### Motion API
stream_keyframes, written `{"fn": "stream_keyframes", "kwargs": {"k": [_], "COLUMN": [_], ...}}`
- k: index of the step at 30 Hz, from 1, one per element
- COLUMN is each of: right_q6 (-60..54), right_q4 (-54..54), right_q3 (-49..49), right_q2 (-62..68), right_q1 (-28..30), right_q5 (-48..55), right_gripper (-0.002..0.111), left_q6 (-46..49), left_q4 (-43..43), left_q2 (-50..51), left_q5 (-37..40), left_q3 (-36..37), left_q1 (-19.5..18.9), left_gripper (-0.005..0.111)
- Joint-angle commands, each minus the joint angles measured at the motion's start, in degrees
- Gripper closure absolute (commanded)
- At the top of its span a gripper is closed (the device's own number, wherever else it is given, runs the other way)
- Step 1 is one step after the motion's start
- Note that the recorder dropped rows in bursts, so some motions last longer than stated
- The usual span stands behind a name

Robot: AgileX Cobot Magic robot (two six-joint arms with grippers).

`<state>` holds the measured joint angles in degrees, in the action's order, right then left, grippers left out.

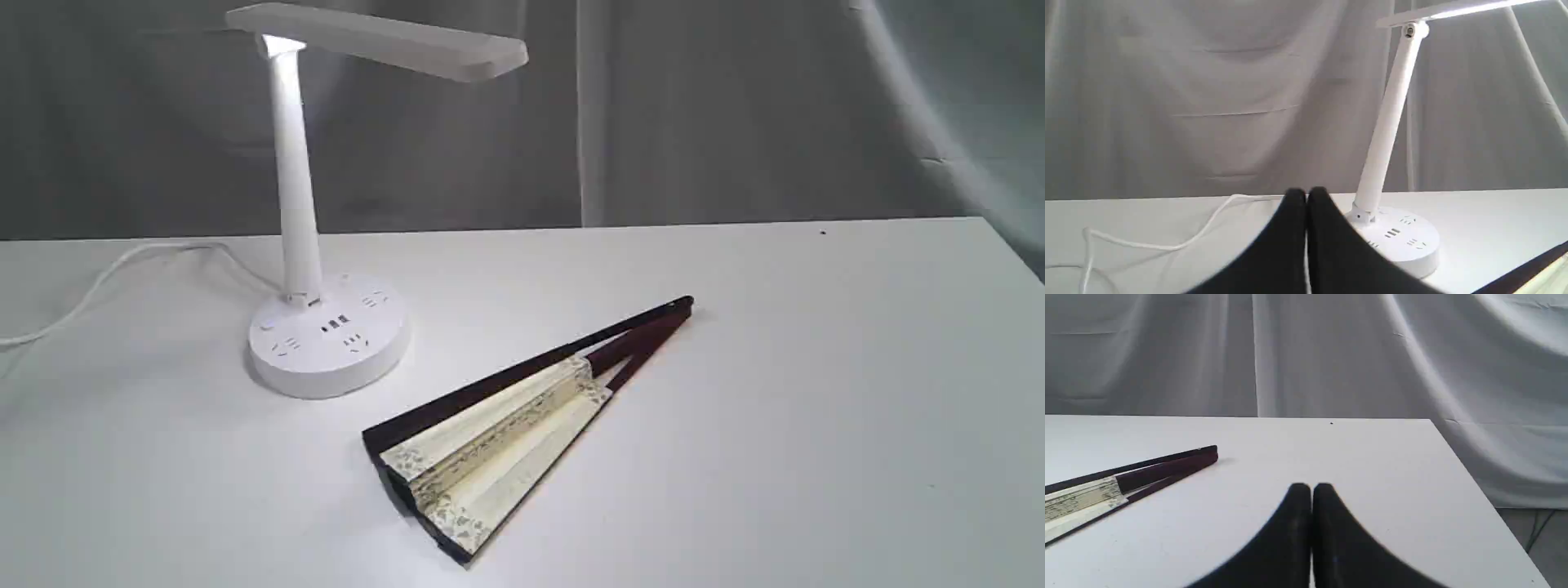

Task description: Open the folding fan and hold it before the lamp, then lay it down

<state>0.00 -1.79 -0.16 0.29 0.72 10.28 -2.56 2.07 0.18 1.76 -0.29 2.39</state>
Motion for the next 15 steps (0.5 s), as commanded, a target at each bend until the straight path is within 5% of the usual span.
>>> {"fn": "stream_keyframes", "kwargs": {"k": [1,15], "right_q6": [-0.32,0.0], "right_q4": [-0.3,0.12], "right_q3": [0.16,0.16], "right_q2": [-0.29,-0.29], "right_q1": [-0.08,-0.08], "right_q5": [-0.38,-3.31], "right_gripper": [0.108,0.108], "left_q6": [-0.22,-0.38], "left_q4": [0.03,-0.94], "left_q2": [-0.18,-0.18], "left_q5": [0.04,-0.18], "left_q3": [0.29,0.29], "left_q1": [-0.16,-0.16], "left_gripper": [0.107,0.107]}}
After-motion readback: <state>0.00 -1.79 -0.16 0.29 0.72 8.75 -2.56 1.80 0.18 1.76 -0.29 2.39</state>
